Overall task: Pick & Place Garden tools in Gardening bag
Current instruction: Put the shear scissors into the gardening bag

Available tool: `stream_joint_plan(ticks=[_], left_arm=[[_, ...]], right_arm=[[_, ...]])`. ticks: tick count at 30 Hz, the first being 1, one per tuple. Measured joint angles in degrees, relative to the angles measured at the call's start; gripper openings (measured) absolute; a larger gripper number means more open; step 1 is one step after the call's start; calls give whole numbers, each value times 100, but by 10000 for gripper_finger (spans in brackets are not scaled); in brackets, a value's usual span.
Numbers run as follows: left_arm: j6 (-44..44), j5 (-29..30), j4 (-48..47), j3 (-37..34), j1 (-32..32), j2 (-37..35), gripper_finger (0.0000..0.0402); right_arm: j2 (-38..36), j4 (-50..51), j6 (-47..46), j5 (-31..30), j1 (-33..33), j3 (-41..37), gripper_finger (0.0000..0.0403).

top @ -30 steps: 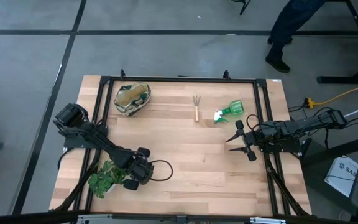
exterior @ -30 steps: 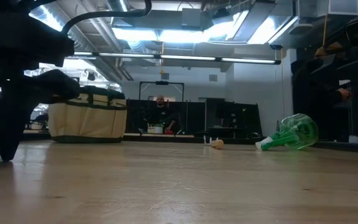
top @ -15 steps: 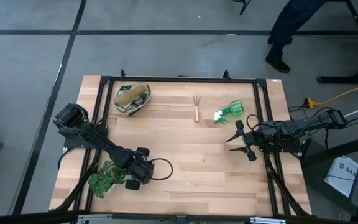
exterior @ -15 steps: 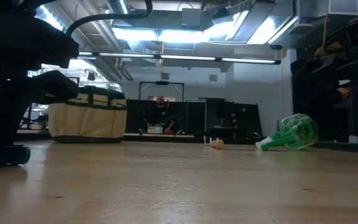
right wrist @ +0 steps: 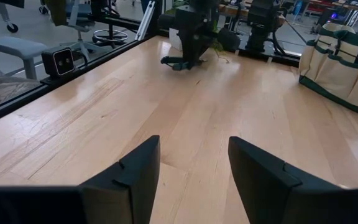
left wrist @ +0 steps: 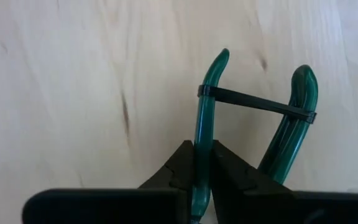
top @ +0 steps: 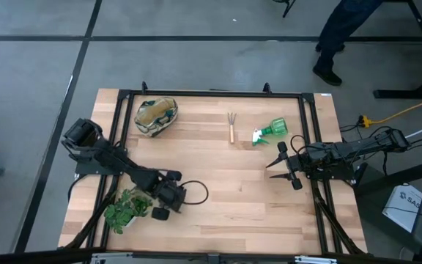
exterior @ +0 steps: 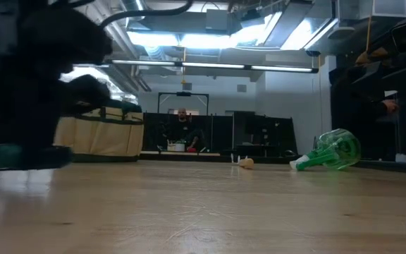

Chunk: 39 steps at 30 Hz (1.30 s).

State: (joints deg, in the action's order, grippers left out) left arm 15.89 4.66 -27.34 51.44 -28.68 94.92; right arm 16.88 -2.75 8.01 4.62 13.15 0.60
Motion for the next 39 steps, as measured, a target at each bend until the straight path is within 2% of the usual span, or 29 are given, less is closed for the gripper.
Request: stream_joint_plan(ticks=[19, 24, 31, 39], left_arm=[[-2141, -1329, 1539, 15, 1344, -22, 26], [-2288, -1331, 1675, 91, 1699, -27, 26], [-2444, -1252, 1694, 546, 2041, -27, 26], [-2320, -359, 2663, 1011, 2091, -35, 26]], right_arm=[[1, -1, 0, 0, 1, 0, 193], [0, -2, 0, 0, 0, 0, 193], [0, -2, 0, 0, 2, 0, 193], [2, 0, 0, 0, 2, 0, 193]])
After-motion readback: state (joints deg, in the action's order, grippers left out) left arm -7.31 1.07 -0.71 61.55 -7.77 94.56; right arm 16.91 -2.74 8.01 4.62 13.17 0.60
